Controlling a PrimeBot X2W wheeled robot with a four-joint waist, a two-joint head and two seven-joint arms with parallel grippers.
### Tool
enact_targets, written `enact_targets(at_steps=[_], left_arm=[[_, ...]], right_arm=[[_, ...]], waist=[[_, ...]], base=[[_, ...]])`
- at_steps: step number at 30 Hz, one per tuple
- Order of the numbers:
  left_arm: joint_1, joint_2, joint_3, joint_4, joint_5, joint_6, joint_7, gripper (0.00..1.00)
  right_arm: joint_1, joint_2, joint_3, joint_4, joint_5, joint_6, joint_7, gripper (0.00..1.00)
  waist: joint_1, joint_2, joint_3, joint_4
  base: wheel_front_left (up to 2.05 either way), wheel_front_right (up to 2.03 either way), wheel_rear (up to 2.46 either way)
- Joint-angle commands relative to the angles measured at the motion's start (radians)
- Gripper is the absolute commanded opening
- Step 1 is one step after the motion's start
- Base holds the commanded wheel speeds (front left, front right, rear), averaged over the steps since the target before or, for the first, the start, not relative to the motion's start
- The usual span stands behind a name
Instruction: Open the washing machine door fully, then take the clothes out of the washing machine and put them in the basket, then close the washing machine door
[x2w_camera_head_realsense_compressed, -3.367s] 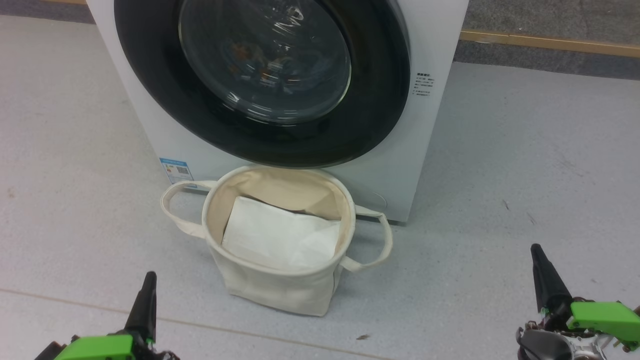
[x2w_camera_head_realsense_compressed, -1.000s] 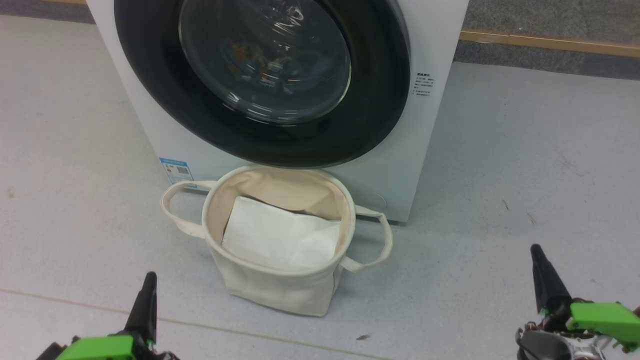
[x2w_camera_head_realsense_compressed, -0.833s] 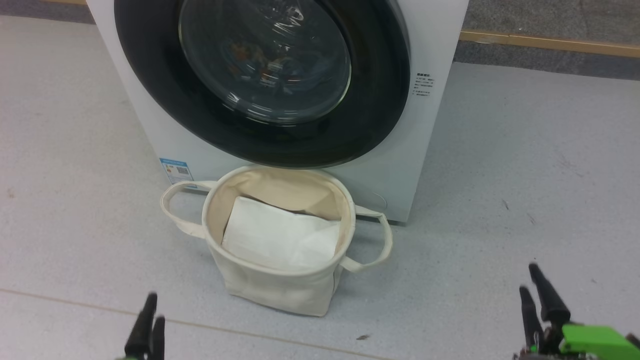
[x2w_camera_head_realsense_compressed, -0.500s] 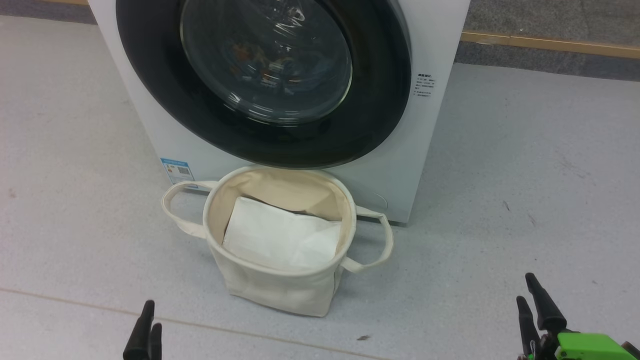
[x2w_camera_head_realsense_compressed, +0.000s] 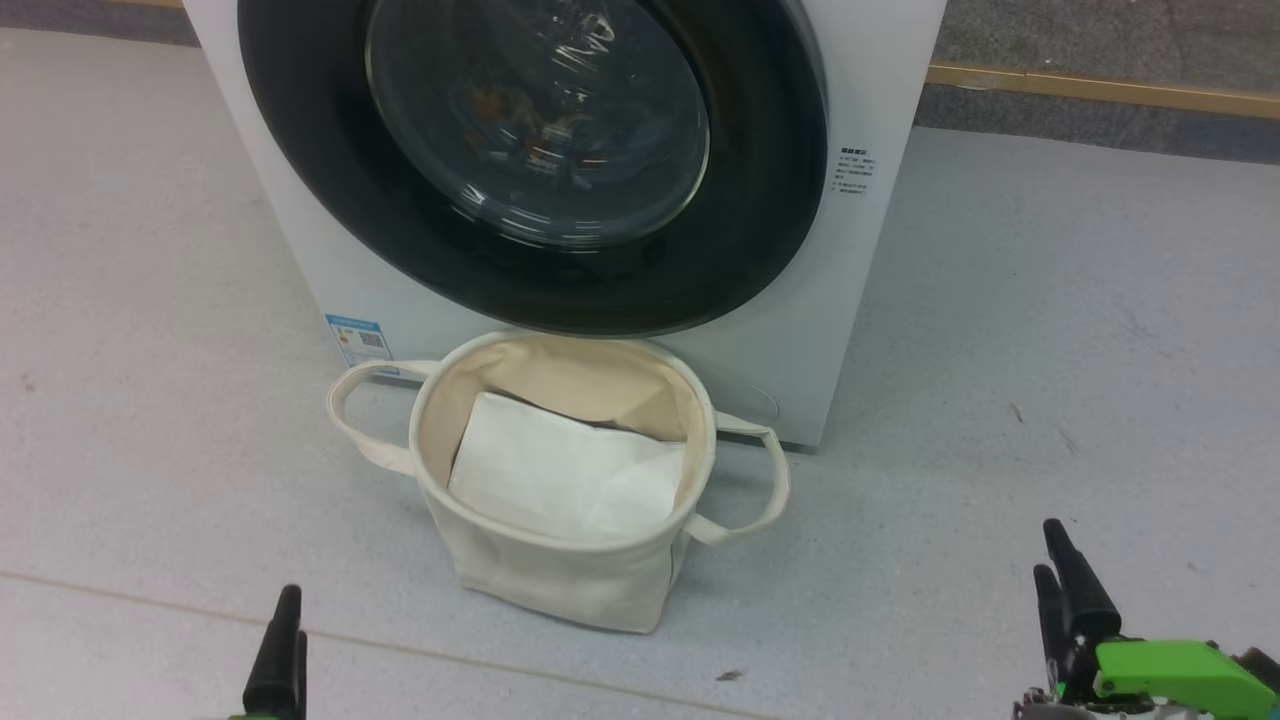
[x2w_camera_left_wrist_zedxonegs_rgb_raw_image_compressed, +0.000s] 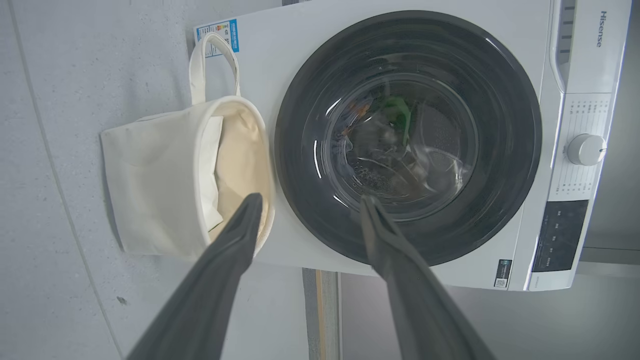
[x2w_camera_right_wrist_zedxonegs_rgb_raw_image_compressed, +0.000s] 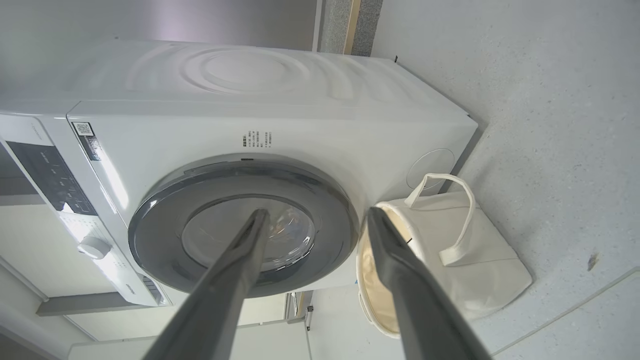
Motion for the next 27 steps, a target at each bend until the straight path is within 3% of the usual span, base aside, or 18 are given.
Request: enact_targets(at_steps=[1, 27], left_arm=[[-0.05, 0.026, 0.003, -0.04, 0.027, 0.002, -0.011, 1.0], [-0.106, 0.13, -0.116, -0.073, 0.46, 0.091, -0.074, 1.0]], right_arm=[[-0.061, -0.004, 0.01, -0.042, -0.032, 0.0, -0.012, 1.0], [-0.115, -0.007, 0.1, -0.104, -0.583, 0.0, -0.085, 1.0]], waist=[[-0.0002, 0.0, 0.0, 0.001], [-0.0002, 0.0, -0.007, 0.009]], base=[[0.0, 0.0, 0.0], [0.0, 0.0, 0.0]])
